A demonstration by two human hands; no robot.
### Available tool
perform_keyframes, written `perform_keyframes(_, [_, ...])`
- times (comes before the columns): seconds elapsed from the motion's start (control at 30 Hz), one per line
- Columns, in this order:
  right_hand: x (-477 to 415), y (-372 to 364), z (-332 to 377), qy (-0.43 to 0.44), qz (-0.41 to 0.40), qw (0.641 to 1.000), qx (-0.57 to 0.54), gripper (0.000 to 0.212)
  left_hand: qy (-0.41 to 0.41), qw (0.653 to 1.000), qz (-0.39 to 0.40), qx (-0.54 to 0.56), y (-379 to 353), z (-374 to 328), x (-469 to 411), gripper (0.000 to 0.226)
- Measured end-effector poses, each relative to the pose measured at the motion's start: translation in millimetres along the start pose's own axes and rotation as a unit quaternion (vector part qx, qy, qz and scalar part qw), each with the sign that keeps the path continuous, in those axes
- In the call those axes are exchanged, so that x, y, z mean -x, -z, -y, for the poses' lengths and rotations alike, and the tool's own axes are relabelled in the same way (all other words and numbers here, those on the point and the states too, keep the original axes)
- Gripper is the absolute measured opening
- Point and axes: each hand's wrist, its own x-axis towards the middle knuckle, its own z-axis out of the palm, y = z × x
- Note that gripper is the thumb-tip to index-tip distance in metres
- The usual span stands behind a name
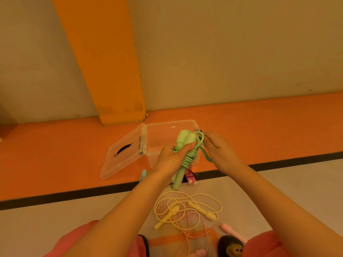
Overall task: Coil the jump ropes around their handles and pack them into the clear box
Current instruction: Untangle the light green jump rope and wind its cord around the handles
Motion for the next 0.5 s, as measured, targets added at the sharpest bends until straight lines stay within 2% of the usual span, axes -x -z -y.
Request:
perform_keyframes(0.17, [-2.6,-0.5,5.2,0.009,-0.022,0.996,-0.086,0.031,0.021,0.999,-0.042,-0.003,1.9,-0.4,-4.0,0.037])
perform_keyframes(0.27, [-0.2,-0.5,8.8,0.040,-0.004,0.993,-0.112,0.026,0.028,0.999,-0.024,0.022,-0.8,-2.8,-4.3,0.038])
perform_keyframes(0.4, [-0.4,-4.1,8.5,0.061,-0.035,0.994,-0.087,0.022,0.029,0.999,0.004,0.029,-2.3,-6.7,1.0,0.033])
perform_keyframes(0.5, [-0.3,-9.1,9.7,0.045,-0.035,0.992,-0.114,0.018,0.024,1.000,-0.013,0.015,-0.8,-8.6,0.2,0.035])
